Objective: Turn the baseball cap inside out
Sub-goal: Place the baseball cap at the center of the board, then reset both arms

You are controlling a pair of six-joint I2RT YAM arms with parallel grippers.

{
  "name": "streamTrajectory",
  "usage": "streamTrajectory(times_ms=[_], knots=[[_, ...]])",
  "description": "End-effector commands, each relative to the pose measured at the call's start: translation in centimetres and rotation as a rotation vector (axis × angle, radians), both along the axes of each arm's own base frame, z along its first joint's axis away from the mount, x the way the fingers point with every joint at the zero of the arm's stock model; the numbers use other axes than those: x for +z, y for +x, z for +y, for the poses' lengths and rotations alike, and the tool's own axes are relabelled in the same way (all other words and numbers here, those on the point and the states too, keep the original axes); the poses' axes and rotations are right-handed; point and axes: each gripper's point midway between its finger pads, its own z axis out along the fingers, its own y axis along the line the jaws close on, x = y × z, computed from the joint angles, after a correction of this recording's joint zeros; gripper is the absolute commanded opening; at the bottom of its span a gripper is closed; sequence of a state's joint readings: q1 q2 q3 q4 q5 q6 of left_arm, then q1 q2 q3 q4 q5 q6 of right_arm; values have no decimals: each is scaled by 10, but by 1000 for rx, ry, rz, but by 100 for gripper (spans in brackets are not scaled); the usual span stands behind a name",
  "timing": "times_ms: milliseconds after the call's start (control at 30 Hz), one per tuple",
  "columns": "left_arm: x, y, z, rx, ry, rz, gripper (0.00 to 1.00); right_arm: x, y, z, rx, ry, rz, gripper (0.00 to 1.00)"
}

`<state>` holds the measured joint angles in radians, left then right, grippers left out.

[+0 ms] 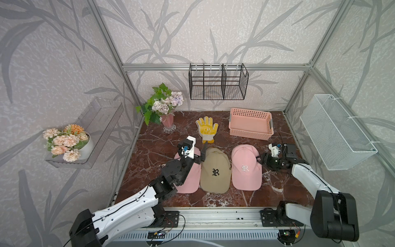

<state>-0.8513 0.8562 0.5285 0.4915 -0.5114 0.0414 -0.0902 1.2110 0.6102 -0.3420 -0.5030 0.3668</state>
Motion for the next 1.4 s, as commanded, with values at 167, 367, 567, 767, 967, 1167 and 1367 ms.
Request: streamTrajectory(times_ms=[167, 367, 567, 767, 967, 1167, 1367], knots=[[-41, 30, 131, 594, -201, 114, 86, 36, 22, -65, -291, -338, -166, 79], [-65, 27, 183, 790, -176, 122, 87, 56, 25, -97, -455, -447, -314, 81], [-97, 22, 223, 898, -95, 184, 89, 59, 33, -117, -538, -534, -381, 83], [-126, 21, 242, 882, -65, 204, 97, 62, 47, -119, -529, -562, -498, 84], [-150, 34, 242, 810, -22, 247, 100, 65, 60, -111, -457, -588, -613, 86], [-162, 52, 237, 752, 14, 277, 100, 59, 71, -105, -403, -600, -664, 87], [-167, 65, 228, 666, 23, 255, 100, 53, 80, -98, -351, -604, -707, 87]])
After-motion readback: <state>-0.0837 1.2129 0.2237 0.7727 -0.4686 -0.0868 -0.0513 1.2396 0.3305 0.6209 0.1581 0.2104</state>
